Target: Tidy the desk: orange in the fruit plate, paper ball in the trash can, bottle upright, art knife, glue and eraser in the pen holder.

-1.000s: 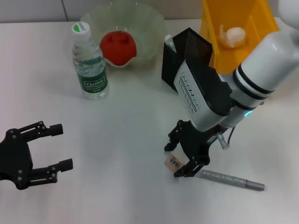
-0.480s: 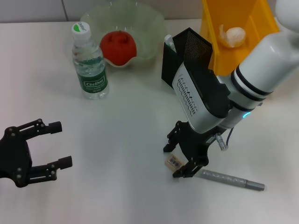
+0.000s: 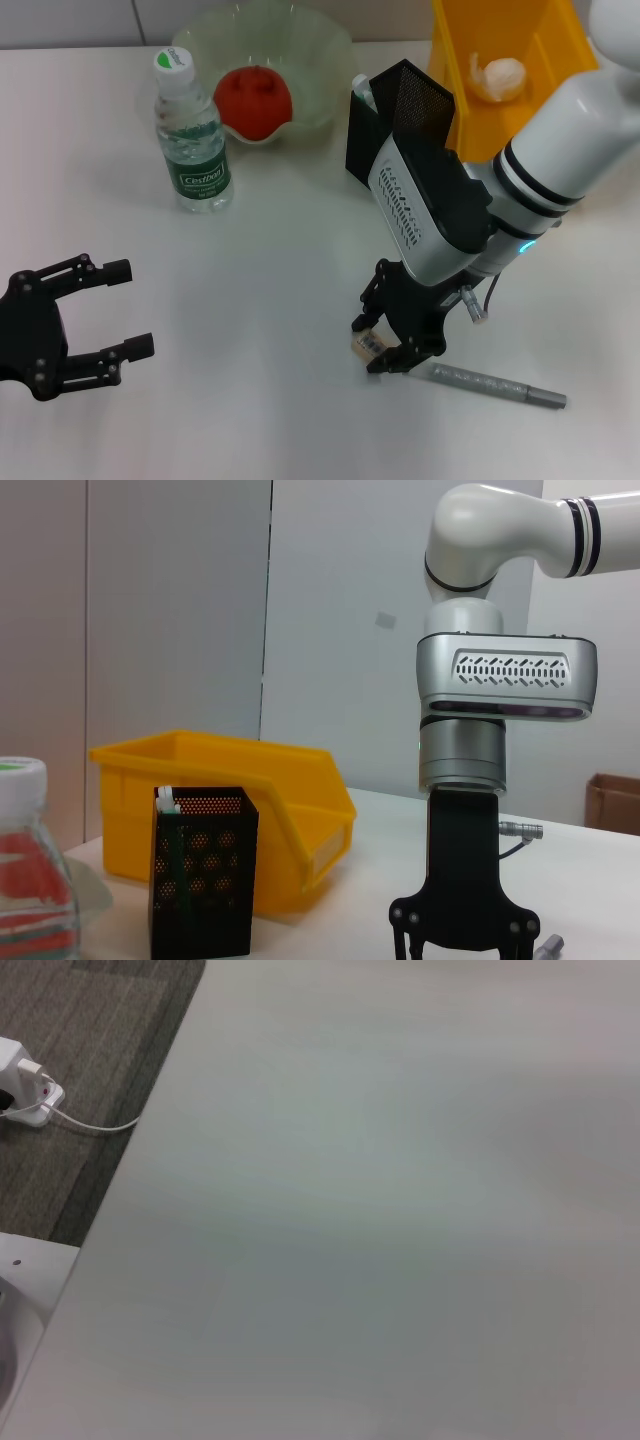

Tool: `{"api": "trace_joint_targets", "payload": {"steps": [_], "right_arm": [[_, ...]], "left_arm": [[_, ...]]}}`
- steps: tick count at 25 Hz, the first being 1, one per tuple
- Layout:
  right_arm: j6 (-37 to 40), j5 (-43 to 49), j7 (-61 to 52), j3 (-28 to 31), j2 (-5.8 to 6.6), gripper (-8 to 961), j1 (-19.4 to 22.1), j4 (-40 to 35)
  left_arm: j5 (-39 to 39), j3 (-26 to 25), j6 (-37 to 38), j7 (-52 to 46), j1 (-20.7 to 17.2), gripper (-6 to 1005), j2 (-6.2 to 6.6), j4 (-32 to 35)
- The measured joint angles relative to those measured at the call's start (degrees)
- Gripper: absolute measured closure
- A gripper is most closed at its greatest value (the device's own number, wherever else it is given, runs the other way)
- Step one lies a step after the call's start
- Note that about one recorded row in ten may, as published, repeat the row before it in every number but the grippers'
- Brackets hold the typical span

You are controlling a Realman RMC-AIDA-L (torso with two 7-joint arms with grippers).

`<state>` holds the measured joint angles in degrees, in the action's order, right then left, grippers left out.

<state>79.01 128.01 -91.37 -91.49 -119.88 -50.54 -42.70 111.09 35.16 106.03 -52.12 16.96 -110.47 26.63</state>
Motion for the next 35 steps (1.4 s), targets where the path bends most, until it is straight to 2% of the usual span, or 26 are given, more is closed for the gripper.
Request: {"api": "trace_joint_targets", "payload": {"steps": [8,13,14,15,16,18,20,23,27,35], "right_arm": [[0.33,-0.27,-0.03,0.44,0.01,488,0.01,-0.24],[0.91,-4.21,0.48,1.57,0.48,489,1.21,-1.49],[1.26,-4.96,1.1,2.75,0.57,489,1.74,-1.82],[2.52,-5.72,2.76,7.07,0.6,489,2.76,-2.47],[2.52,-5.72,2.76,7.07,0.6,489,2.76,-2.47],[4.14,-7.01,5.01,12.24,0.53,489,3.97,-2.83],[5.79,-12.16,8.84,16.85,0.68,489,6.12,-2.43],[6.47,-15.6,11.88,19.06,0.72,490,7.98,-1.82],[7.77,-25.46,20.74,22.7,0.72,490,12.6,2.84],[8.68,-39.52,33.91,23.74,0.64,490,16.24,14.06]], "left_arm": [[0.0,-0.21,0.07,0.0,0.0,172,0.0,0.0],[0.0,-0.47,0.16,0.0,0.0,172,0.0,0.0],[0.0,-0.46,0.22,0.0,-0.01,172,0.0,0.0],[0.0,-0.46,0.25,0.0,-0.03,172,0.0,0.0],[0.0,-0.46,0.25,0.0,-0.03,172,0.0,0.0],[0.01,-0.46,0.31,0.0,-0.06,172,0.0,0.0],[0.01,-0.45,0.35,0.0,-0.02,172,0.0,-0.19],[0.0,-0.45,0.45,0.0,0.05,172,-0.12,-0.39],[0.0,-0.45,0.55,0.28,0.17,172,-0.94,-0.42],[0.0,-0.56,1.14,0.14,0.49,172,-1.91,-0.45]]}}
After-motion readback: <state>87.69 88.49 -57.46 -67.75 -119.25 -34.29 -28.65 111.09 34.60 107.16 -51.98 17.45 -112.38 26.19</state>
